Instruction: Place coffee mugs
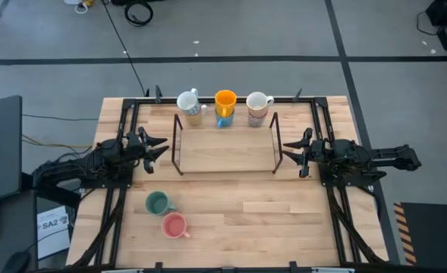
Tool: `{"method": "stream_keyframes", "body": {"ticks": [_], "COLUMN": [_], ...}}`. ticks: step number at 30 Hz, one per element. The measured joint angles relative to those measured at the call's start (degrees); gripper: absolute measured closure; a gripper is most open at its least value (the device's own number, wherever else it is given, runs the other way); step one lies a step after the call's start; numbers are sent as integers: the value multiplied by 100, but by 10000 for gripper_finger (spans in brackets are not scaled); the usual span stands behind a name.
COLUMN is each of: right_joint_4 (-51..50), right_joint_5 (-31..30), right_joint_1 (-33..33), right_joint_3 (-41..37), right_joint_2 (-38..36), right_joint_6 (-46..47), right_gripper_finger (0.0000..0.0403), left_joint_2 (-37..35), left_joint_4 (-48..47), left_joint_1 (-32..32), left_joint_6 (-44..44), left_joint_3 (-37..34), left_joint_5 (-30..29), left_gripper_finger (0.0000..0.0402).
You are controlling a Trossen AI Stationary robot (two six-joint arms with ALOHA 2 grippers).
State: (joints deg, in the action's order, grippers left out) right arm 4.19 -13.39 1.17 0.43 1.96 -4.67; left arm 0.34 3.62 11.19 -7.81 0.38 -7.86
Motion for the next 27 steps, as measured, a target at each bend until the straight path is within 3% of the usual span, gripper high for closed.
{"method": "stream_keyframes", "body": {"ticks": [18,27], "right_joint_4": [88,1084], "right_joint_5": [-3,-2], "right_joint_1": [-2,-2], "right_joint_3": [-1,-2], "right_joint_2": [2,2], "right_joint_6": [1,20], "right_gripper_finger": [270,270], "left_joint_2": [2,2], "left_joint_4": [2,2], "left_joint_1": [1,-1], "left_joint_6": [2,0], "left_joint_3": [0,0], "left_joint_5": [0,0], "left_gripper_finger": [246,246]}}
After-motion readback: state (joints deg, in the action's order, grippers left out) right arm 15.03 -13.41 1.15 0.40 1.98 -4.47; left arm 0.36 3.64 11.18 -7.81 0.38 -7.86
